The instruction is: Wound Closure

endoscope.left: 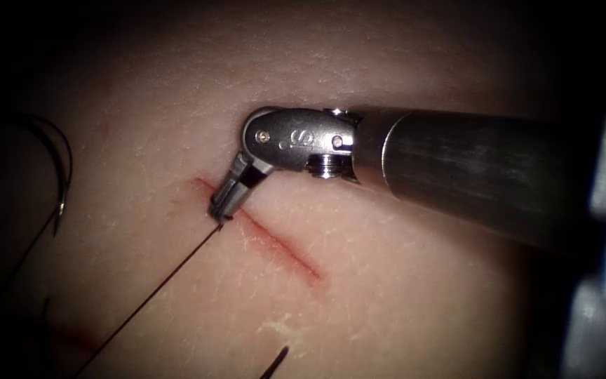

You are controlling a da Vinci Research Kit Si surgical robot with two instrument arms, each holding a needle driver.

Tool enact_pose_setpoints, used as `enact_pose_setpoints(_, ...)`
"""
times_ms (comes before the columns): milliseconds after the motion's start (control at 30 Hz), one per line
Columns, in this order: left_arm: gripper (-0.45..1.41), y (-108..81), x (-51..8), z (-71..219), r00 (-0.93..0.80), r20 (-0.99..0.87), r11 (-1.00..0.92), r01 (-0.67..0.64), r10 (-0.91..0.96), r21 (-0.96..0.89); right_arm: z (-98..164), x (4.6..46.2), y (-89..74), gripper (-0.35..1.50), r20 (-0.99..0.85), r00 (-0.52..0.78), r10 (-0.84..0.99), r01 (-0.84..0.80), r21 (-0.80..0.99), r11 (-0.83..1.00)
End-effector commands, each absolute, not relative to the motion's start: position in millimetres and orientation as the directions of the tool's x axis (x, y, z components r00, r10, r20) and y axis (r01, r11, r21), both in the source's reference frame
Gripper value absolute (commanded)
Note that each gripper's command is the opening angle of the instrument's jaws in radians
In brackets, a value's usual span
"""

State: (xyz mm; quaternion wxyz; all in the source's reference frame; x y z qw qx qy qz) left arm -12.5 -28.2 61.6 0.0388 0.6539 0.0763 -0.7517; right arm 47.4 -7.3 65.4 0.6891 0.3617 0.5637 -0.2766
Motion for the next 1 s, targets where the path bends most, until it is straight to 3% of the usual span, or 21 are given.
enact_pose_setpoints(33, -0.45, -29.6, -12.9, 62.2, -0.144, -0.989, -0.985, 0.157, 0.045, -0.068, 66.4, 48.1, -7.4, -0.35, -0.977, 0.211, 0.028, 0.789, 0.187, 0.584)
enact_pose_setpoints(1000, -0.45, -34.2, -11.7, 62.7, -0.160, -0.983, -0.978, 0.171, 0.093, -0.120, 68.8, 45.5, -4.3, -0.35, -0.967, 0.249, 0.043, 0.696, 0.210, 0.686)
